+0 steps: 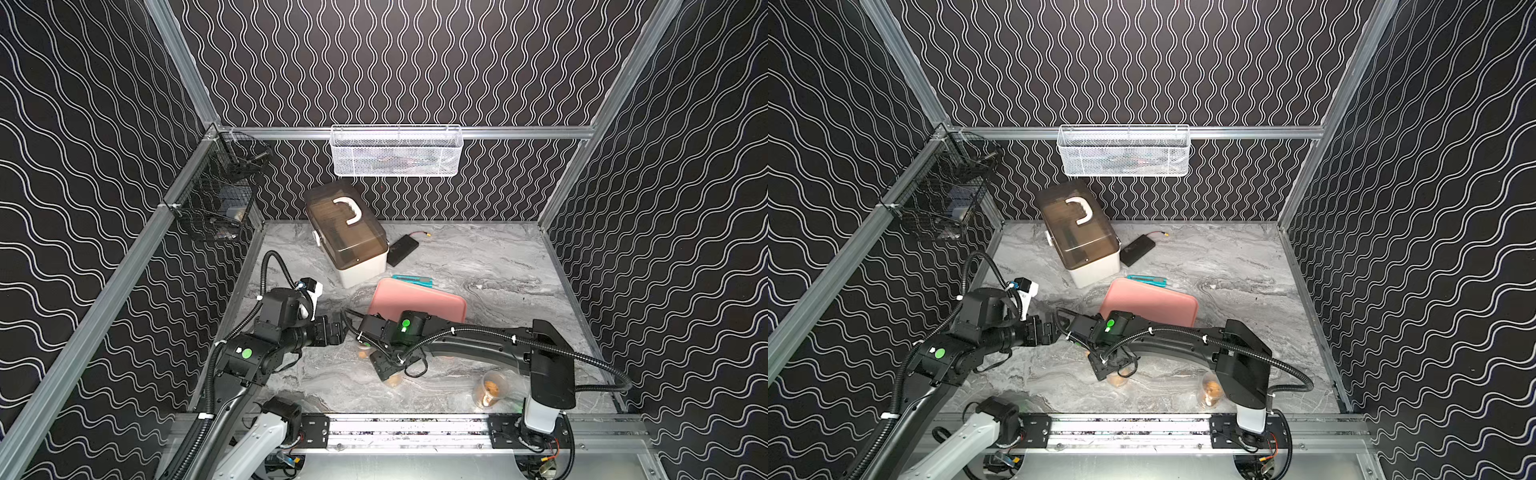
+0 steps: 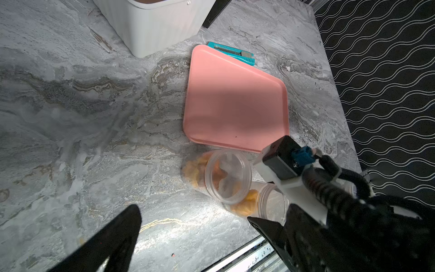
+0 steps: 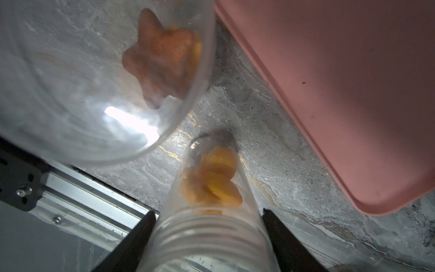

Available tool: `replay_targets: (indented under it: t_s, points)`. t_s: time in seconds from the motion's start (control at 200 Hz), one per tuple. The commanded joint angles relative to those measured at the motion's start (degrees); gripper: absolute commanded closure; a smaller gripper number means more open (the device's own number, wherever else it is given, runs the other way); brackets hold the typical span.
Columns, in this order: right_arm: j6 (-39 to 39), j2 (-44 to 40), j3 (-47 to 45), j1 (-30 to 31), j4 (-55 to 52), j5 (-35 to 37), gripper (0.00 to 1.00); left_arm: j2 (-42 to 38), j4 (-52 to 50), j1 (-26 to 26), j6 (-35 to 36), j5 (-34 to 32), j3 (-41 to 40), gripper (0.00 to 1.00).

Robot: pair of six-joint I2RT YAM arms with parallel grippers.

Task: Pour the cookies out of the jar
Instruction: Pick up the jar from the center of the board.

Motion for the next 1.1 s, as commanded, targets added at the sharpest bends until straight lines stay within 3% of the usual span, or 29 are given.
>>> replay_targets:
  t_s: [0.0,0.741,1.096]
  points:
    - [1.2,-0.6,-0.4,0.0,-1.4,0.4,0.28,-0.2,0.3,0.0,-0.5,0.2,0.1,0.01]
    - [1.0,-3.3,-0.2,-0.9,-3.0,1.8,0.35,0.1,0.3,0.0,-0.5,0.4,0.1,0.01]
    - [-0.2,-14.2,-3.7,-8.3,-2.9,-1.5,0.35,0.5,0.2,0.0,-0.6,0.1,0.3,0.01]
